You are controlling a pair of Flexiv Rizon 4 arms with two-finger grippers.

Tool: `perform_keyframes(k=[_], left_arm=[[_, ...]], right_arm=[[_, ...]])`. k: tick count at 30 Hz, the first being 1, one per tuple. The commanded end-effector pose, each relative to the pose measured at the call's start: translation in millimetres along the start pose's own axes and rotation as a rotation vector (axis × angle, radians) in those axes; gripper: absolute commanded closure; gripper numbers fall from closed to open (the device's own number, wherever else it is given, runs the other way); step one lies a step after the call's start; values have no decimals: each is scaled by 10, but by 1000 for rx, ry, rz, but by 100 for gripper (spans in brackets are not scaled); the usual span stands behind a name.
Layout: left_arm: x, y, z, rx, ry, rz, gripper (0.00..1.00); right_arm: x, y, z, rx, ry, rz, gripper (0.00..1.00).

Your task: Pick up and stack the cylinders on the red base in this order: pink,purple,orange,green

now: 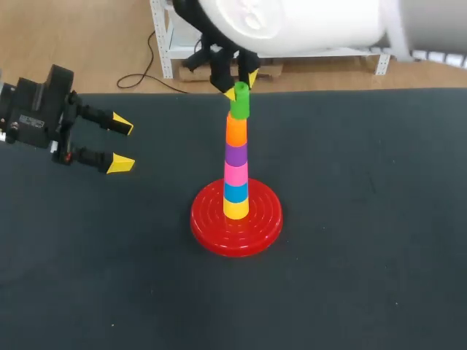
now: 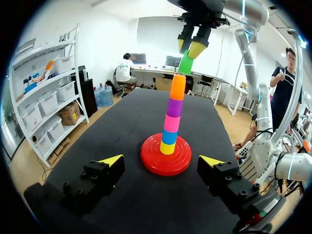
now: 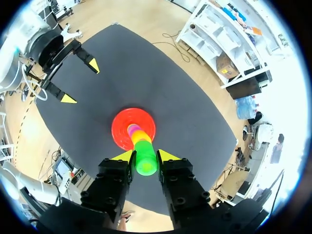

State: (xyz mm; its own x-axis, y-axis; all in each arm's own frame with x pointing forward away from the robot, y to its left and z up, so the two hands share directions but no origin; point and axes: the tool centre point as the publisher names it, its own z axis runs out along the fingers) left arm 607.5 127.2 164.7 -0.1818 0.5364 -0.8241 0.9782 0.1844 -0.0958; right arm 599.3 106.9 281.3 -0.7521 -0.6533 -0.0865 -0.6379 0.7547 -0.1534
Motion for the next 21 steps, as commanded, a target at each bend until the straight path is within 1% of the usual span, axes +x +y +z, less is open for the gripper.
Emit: perform_keyframes(k=[1,10,17,21], left_arm=[[9,7,0,1,-2,2,0],[9,7,0,1,-2,2,0],[9,7,0,1,-2,2,0],[9,7,0,1,-2,2,0]], right_arm=[[-82,16,19,-1,24,2,100],[-114,-9,72,-6,39,13,100],[-91,-23,61,-12,37,13,100],[-99,-21,136,-16,54,15,100]])
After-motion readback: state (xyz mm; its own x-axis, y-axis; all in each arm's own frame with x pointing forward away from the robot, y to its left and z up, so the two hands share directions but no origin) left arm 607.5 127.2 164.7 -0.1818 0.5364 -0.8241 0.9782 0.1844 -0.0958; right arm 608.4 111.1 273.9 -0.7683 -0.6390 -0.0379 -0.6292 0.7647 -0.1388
